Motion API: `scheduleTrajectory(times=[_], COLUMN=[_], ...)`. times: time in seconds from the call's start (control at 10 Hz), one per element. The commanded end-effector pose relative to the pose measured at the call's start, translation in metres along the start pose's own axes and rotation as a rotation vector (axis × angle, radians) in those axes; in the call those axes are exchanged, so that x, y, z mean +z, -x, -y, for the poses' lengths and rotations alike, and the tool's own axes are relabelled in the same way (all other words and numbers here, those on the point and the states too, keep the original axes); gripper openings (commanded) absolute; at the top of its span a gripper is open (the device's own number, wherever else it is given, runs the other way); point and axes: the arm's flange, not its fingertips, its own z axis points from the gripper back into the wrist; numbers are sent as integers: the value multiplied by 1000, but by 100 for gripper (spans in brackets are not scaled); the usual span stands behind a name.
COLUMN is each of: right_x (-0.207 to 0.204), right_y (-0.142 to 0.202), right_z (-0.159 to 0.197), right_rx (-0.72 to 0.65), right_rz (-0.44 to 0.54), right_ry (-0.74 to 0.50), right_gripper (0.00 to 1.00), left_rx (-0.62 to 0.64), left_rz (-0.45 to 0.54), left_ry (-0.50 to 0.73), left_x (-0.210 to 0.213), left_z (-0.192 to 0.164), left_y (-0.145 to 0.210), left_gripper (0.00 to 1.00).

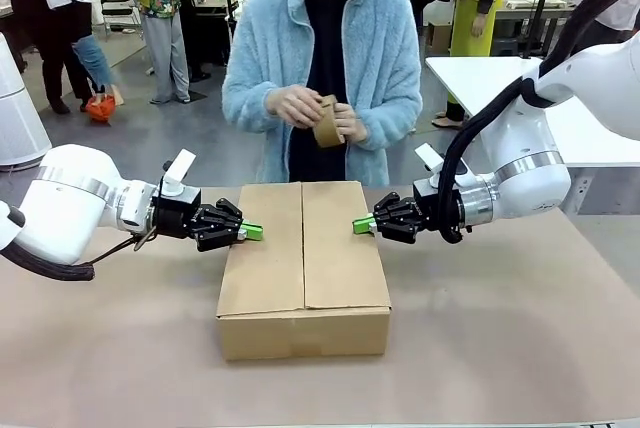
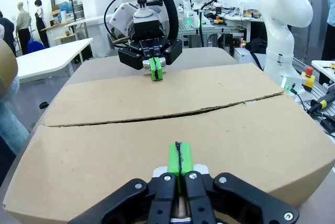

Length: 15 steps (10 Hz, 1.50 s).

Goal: Wrap the clocks to prevent damage.
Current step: After the human seals the box with tape, release both hands from the side flaps of the Package Box.

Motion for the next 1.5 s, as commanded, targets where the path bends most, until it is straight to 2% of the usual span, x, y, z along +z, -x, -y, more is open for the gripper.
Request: scheduleTrajectory(times=[0.0, 1.4], right_x=[-2, -2], right_y=[2, 2], right_z=[-1, -1], right_rx=[-9, -9], right_rz=[-7, -7], right_ry=[21, 21], right_gripper=[1, 1], left_rx=[-2, -2], left_rz=[-20, -20], left_ry=[-6, -6], left_x=[0, 0], left_z=[0, 0], left_y=[3, 3], left_gripper=[0, 0])
